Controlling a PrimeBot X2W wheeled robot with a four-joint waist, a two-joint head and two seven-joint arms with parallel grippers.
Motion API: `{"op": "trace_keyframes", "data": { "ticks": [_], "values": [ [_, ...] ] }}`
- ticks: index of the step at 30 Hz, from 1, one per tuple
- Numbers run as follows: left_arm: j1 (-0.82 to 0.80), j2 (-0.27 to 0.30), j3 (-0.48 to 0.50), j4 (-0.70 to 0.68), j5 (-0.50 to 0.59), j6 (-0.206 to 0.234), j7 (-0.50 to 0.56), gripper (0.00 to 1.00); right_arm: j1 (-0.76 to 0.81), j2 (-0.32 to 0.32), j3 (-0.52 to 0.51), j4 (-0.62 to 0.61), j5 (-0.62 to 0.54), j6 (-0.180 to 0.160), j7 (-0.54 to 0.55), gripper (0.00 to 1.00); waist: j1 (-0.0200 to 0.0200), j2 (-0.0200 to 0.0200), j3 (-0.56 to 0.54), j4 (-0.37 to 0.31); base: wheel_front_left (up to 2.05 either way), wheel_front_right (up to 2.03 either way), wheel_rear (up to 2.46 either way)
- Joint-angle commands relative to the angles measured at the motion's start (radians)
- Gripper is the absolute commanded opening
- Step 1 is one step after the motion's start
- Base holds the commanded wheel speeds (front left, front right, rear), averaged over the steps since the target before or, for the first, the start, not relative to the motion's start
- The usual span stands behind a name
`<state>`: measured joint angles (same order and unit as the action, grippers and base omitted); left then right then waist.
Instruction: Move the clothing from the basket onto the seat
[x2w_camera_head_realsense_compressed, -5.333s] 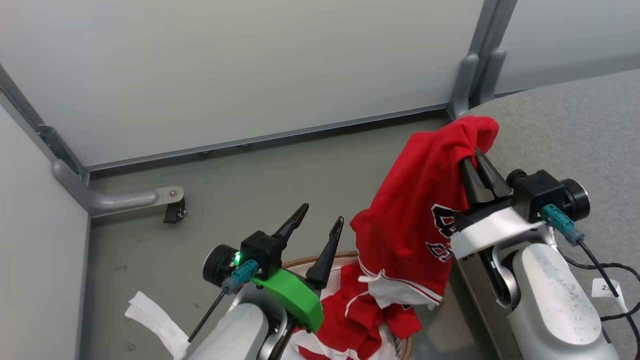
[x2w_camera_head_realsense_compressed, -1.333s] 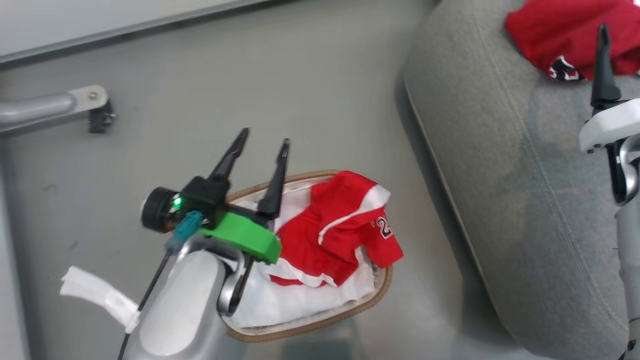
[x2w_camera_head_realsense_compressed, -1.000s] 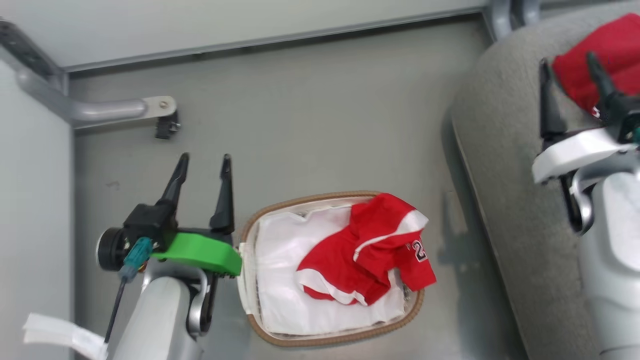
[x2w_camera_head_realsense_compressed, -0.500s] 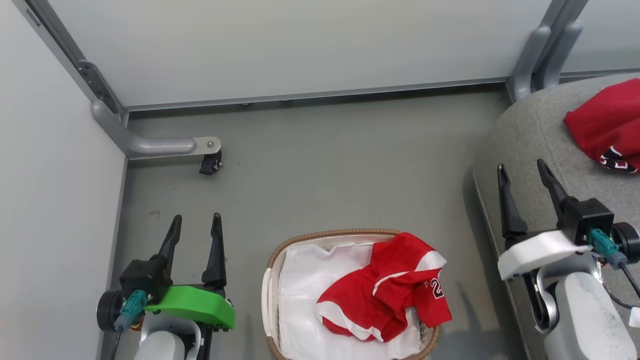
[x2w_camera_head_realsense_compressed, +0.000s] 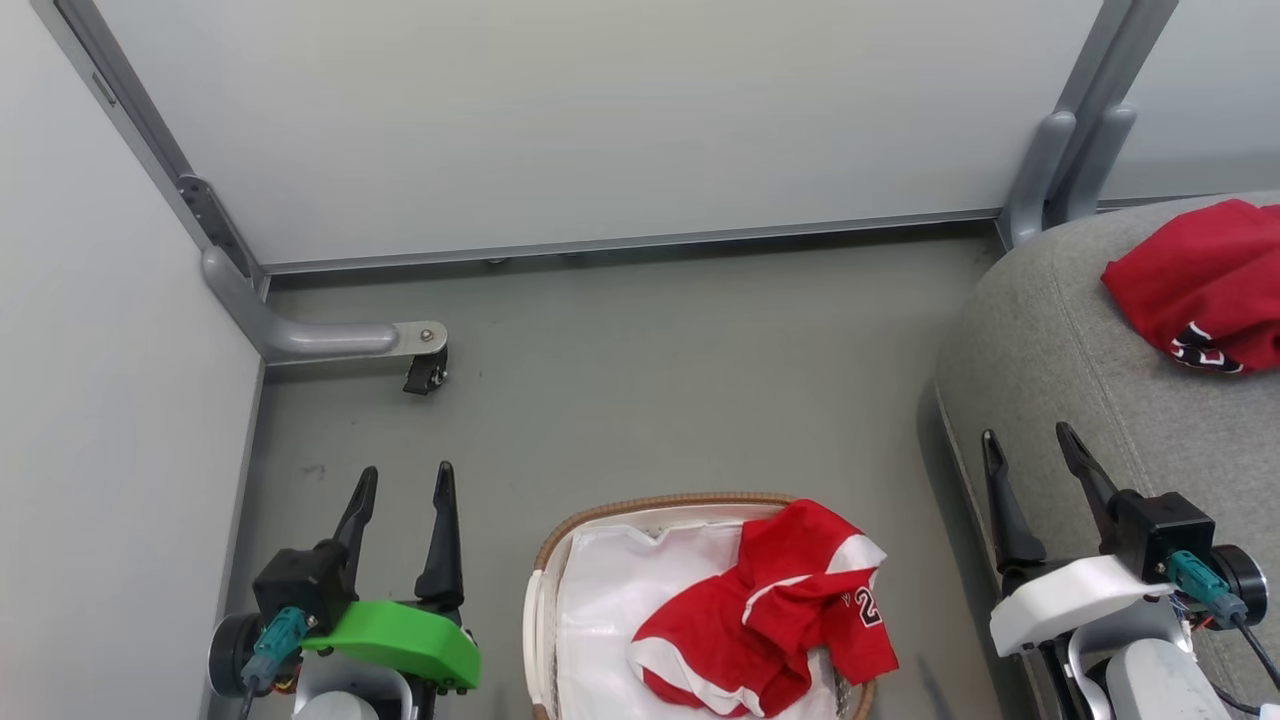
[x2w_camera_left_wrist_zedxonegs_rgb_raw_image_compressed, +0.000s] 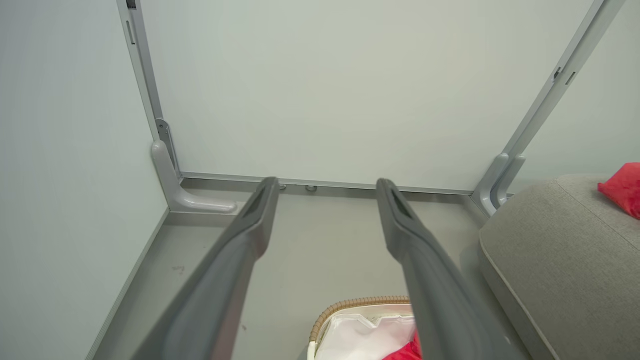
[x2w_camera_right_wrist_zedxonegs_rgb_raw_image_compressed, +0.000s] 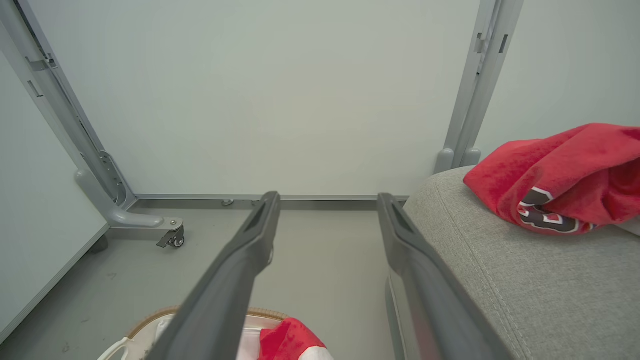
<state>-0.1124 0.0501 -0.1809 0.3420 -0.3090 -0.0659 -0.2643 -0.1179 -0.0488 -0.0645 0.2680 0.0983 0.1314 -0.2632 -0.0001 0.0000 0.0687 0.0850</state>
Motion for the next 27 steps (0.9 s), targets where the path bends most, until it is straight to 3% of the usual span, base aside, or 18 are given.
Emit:
{"op": "trace_keyframes", "data": {
  "ticks": [1, 27],
  "values": [
    [0.010, 0.001, 0.001, 0.004, -0.003, 0.000, 0.000, 1.00, 0.010, -0.003, 0.002, 0.001, 0.011, -0.001, -0.002, 1.00, 0.0001, 0.0000, -0.005, -0.002, 0.00, 0.00, 0.00],
    [0.030, 0.001, -0.010, 0.032, 0.006, -0.013, 0.000, 1.00, 0.033, -0.003, 0.022, 0.011, 0.022, -0.001, -0.002, 1.00, 0.0001, 0.0000, -0.036, -0.003, 0.00, 0.00, 0.00]
  ]
}}
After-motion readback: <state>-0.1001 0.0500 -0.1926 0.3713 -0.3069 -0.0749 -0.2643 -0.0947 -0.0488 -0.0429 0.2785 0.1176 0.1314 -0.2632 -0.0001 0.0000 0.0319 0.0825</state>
